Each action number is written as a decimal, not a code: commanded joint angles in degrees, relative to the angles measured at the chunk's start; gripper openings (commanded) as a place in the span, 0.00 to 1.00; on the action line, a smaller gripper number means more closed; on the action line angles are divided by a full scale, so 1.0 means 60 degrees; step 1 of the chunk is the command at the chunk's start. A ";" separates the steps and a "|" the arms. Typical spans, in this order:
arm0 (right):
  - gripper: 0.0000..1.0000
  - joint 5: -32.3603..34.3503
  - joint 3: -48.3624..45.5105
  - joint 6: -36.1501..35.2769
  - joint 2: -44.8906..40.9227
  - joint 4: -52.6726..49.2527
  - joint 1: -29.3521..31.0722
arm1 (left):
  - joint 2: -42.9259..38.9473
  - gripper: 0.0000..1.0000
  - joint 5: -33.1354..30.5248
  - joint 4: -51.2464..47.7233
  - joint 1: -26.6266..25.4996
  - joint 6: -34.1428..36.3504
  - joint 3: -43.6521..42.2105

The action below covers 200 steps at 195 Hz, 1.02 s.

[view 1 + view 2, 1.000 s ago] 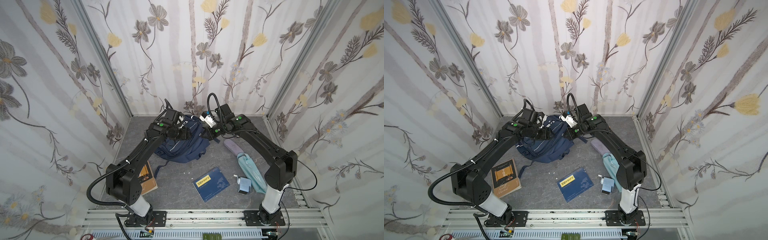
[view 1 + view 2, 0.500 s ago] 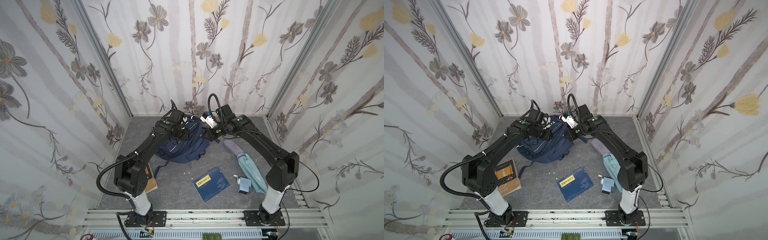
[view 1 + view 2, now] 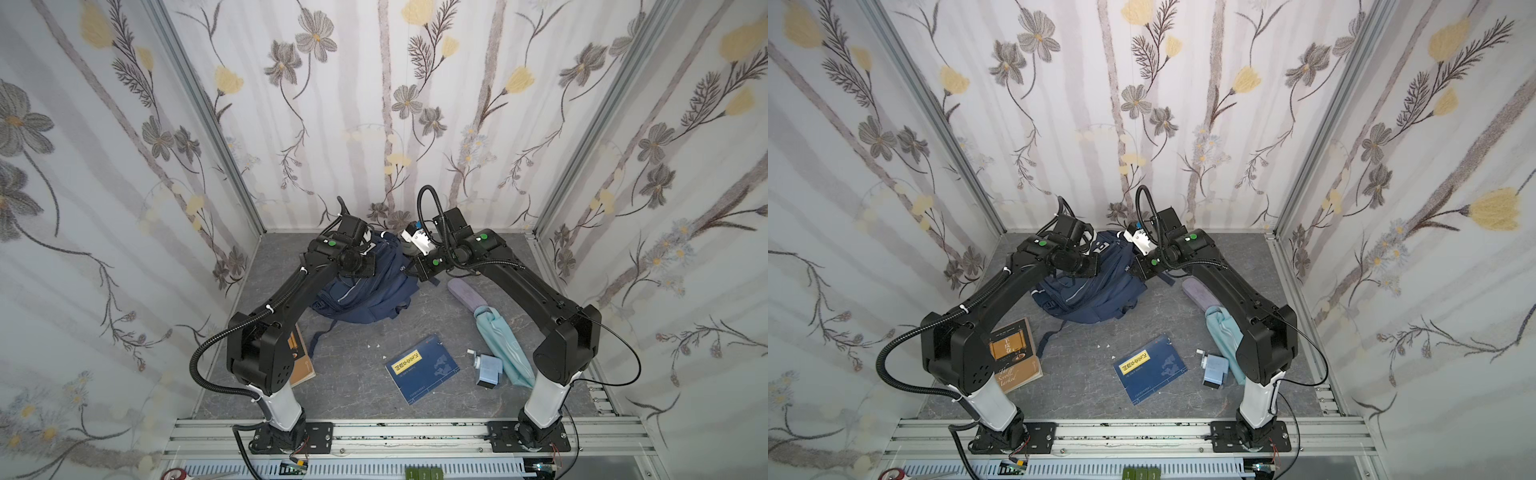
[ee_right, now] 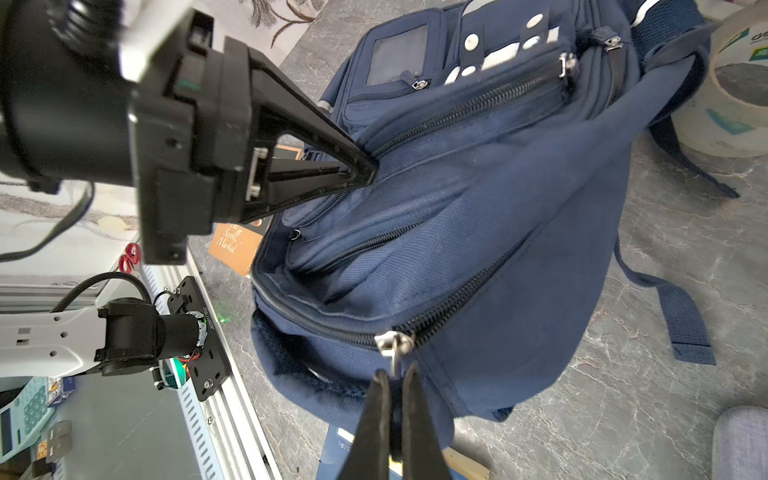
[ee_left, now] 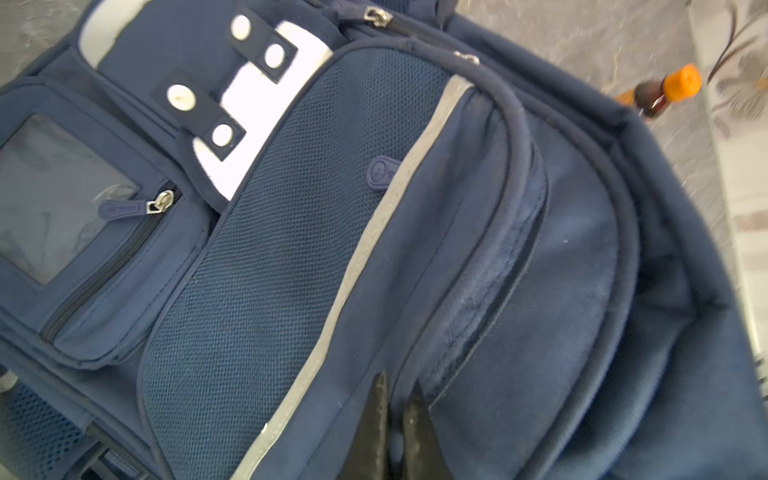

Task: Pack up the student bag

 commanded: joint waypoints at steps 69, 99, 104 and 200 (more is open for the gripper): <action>0.00 0.0761 0.1029 0.0128 0.0608 -0.0578 0.0185 | 0.0055 0.00 0.1330 0.0436 0.0037 -0.4863 0.1761; 0.00 0.0466 0.1188 0.0317 0.0437 -0.0650 0.0387 | 0.0159 0.00 0.0474 0.0505 0.0167 -0.5388 0.1770; 0.00 0.0448 0.1195 0.0354 0.0393 -0.0662 0.0416 | 0.0200 0.00 0.0351 0.0515 0.0184 -0.5493 0.1786; 0.00 0.0436 0.1207 0.0690 -0.0216 -0.0844 0.0480 | 0.0230 0.00 -0.1295 0.0973 0.0240 -0.6694 0.1019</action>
